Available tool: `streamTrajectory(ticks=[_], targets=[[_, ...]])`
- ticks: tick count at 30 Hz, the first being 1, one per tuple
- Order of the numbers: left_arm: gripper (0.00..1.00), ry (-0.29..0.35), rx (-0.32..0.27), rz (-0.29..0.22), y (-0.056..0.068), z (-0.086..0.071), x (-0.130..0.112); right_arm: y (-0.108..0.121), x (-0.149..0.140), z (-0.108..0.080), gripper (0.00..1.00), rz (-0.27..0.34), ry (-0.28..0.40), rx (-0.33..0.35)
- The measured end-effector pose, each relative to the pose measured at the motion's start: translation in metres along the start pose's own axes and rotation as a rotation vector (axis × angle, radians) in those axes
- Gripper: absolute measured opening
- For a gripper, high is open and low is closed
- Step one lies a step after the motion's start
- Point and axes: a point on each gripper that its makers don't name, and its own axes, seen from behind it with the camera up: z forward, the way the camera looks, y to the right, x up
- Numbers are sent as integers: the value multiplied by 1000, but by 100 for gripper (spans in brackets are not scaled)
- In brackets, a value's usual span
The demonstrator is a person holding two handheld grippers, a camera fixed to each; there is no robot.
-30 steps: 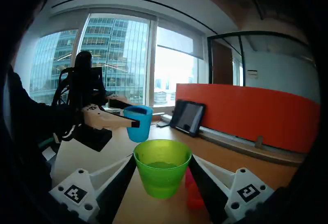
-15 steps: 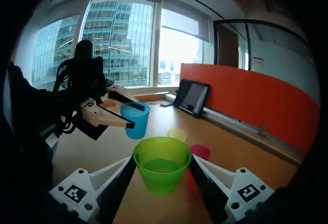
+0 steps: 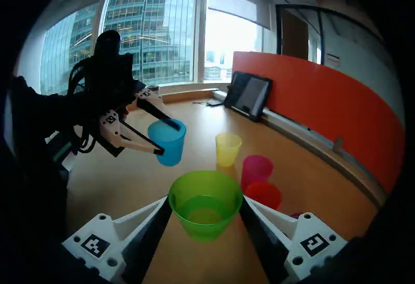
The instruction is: Pour water
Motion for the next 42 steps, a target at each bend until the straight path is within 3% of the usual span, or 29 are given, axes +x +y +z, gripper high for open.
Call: streamTrajectory(ticks=[12,21,33,42], targets=[[89,-119,-40,9,2,8,-28,2,-34,9,93,-14,-115,13],[89,-206,-85,28,11,20,-46,3,-49,14,92,-5,-168,25],[89,-262,-130,2,20,33,-62,5,-66,21,92,9,-217,32],[89,-269,-139,5,22,36,-66,9,-75,24,92,6,-241,21]])
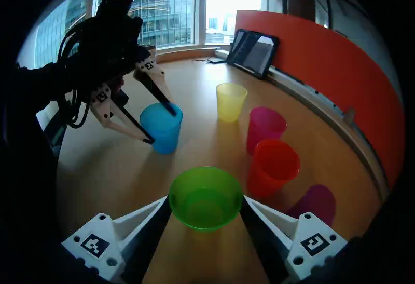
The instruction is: Pour water
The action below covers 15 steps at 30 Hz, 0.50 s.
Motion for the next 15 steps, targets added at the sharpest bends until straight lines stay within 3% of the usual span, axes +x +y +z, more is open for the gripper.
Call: streamTrajectory(ticks=[15], targets=[[89,-26,-11,-33,-1,3,-7,2,-4,1,95,5,0,-10]])
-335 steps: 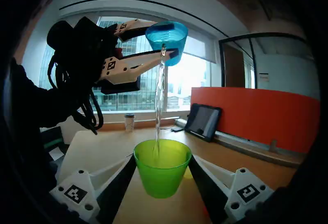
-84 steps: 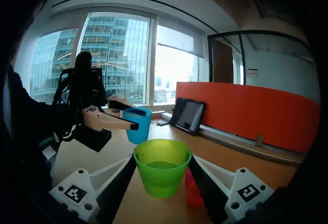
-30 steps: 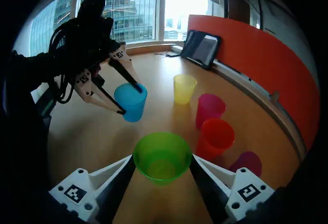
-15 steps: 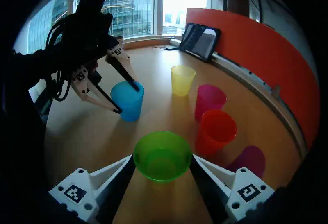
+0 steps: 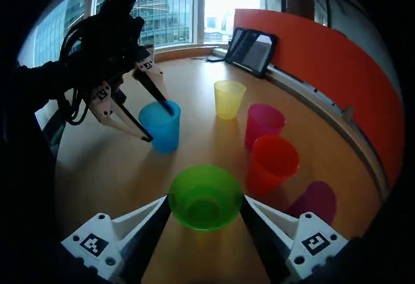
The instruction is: Pour water
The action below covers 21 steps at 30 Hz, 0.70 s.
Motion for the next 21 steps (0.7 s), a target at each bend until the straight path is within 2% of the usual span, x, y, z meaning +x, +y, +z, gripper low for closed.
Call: streamTrajectory(ticks=[3,12,21], targets=[[89,-1,0,-5,0,-1,1,0,2,0,99,5,4,-5],[90,-16,4,-14,1,-5,-5,0,-1,-5,99,-1,-1,-16],[90,-30,23,-45,-5,-20,-21,3,-6,-18,99,1,-2,-39]])
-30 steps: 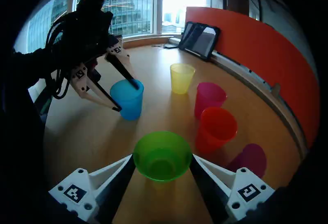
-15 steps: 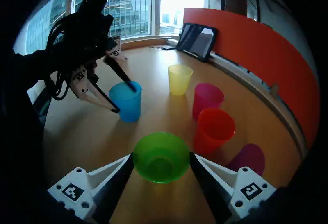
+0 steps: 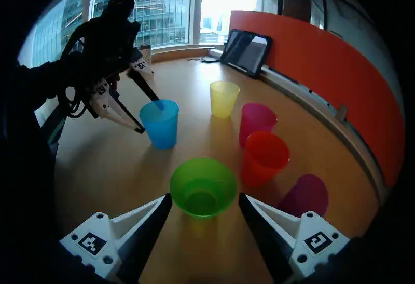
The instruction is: Pour water
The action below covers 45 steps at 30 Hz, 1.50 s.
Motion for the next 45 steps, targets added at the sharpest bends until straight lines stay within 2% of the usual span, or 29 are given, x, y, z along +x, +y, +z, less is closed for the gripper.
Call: streamTrajectory(ticks=[15,21,26,35,41,45], targets=[[90,-13,53,-23,-13,-25,-20,5,-16,-25,99,16,6,-55],[90,-2,100,-28,-21,-32,-23,10,-18,-32,99,33,19,-97],[90,28,145,-59,-31,-43,-21,18,-18,-44,99,60,47,-148],[90,123,261,-120,-55,-66,-7,48,-18,-68,99,126,109,-300],[90,193,370,-144,-74,-82,3,64,-13,-83,100,164,162,-409],[90,254,445,-174,-86,-92,9,79,-2,-94,100,194,227,-502]])
